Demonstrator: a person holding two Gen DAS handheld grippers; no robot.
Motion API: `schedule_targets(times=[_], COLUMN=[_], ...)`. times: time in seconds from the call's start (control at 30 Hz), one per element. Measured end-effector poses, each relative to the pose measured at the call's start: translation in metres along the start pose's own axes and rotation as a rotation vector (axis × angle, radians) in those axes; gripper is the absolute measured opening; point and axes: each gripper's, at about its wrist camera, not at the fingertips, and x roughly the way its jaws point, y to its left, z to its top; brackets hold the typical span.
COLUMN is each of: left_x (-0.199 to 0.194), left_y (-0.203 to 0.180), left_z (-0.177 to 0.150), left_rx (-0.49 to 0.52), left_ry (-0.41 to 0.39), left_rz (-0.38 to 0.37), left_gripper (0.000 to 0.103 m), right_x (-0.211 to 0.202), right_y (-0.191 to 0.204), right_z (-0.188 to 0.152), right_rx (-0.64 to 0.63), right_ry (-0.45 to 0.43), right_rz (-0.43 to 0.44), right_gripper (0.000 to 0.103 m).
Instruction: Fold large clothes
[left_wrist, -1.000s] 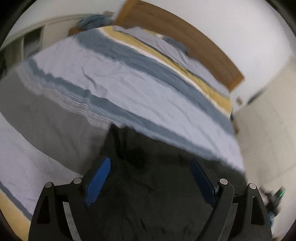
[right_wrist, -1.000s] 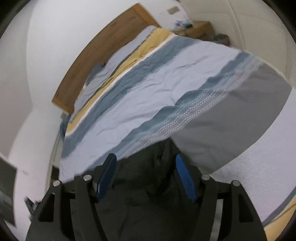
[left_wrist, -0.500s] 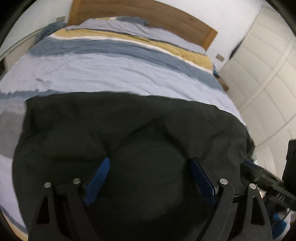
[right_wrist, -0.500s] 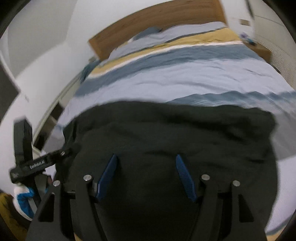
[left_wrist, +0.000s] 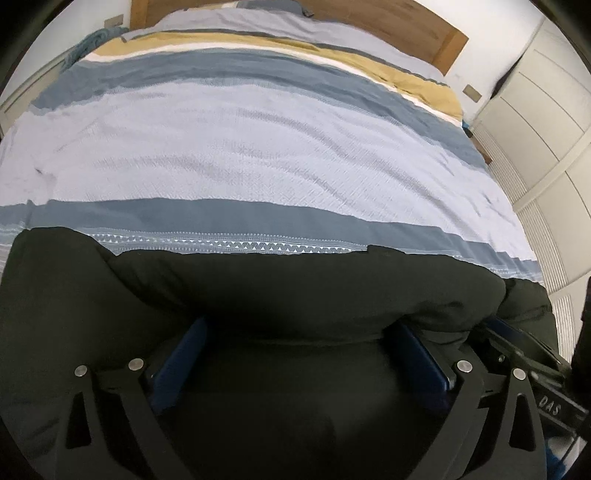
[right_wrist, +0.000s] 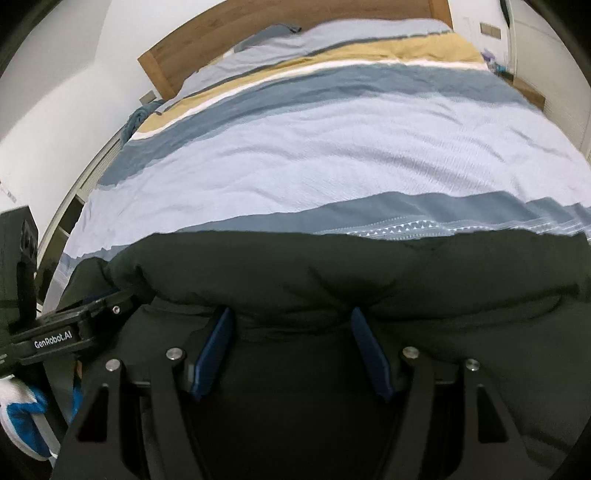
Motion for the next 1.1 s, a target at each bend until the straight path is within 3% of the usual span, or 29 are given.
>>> schedule_targets(times=[0.07,0.23,0.4,0.53,0.67,0.77,0.93,1.03,1.1], left_x=[-0.003,-0.02,-0.036,-0.053,-0.093,-0.123,-0.146,-0.134,-0.124], left_y=[0.005,0.045,0.099,0.131,0.154,0.149,0.115,0.103,0.103], left_z=[-0.003,-0.013,-0.028,-0.039,-0.059,-0.078,-0.107,-0.124,-0.133], left_rx=[0.012,-0.001,-0.062,-0.116,-0.22,-0.2,-0.106,-0.073,-0.061], left_ry=[0.001,0.015,0.029,0.041,-0.043,-0.097,-0.138,-0.089,-0.056], left_rz=[-0.007,0.047,0.165,0.275,0.269,0.247,0.165,0.115,0.13], left_gripper=[0.1,0.101,0.1,0.101,0.098,0.098,0.098,0.098,0.098], right_x=[-0.004,-0.025,-0.049,-0.067,-0.108,-0.139,-0.165,-0.157,-0.14], right_y=[-0.007,-0.053,-0.123,-0.172,-0.196,-0.182,-0.12,-0.07,-0.048], right_z=[-0.001,-0.013,-0.033,-0.057,-0.078,-0.089,-0.1,-0.109,-0.114], right_rx=[-0.003,0.005,0.101,0.194,0.278,0.255,0.142,0.065,0.027], right_ry=[-0.002,0.004,0.028,0.066,0.018,-0.043,-0.093,-0.093,-0.063], right_rz=[0.022,-0.03,-0.114,-0.256,-0.307,-0.308,-0.244,-0.172,-0.142], right_gripper=[0.066,0.066,0.065,0.065,0.066,0.066,0.066,0.066,0.066])
